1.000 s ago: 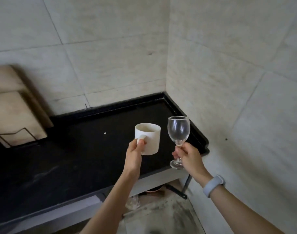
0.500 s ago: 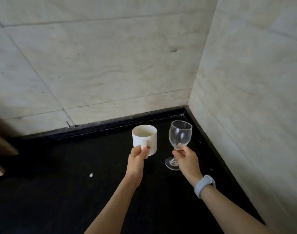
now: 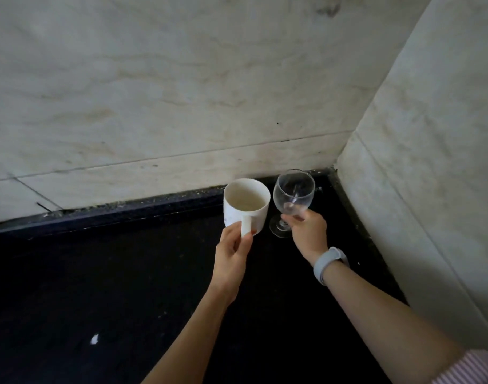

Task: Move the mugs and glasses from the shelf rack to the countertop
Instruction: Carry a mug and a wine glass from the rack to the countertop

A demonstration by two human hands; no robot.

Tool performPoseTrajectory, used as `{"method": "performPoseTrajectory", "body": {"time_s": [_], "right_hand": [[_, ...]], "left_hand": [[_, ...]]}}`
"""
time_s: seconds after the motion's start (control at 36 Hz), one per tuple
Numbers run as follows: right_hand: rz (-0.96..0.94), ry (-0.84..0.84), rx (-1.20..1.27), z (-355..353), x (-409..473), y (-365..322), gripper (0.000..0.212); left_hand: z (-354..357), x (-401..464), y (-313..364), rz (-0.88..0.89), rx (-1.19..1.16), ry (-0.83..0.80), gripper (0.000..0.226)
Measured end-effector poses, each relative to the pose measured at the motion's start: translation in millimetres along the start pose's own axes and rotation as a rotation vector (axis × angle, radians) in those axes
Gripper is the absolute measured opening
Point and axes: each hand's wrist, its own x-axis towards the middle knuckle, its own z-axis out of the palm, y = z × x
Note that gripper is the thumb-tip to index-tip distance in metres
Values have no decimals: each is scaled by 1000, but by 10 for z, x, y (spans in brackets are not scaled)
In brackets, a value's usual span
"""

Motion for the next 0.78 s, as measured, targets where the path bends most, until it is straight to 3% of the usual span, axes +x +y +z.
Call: {"method": "performPoseTrajectory", "body": {"time_s": [0.58,0.78], "right_hand": [[4,-23,19,51,95,112,16],[44,-30,21,-51,-290,24,30]], "left_hand": [[85,32,-194,-9,266,79,7],[58,-90,-94,-17,351,146,27]]}}
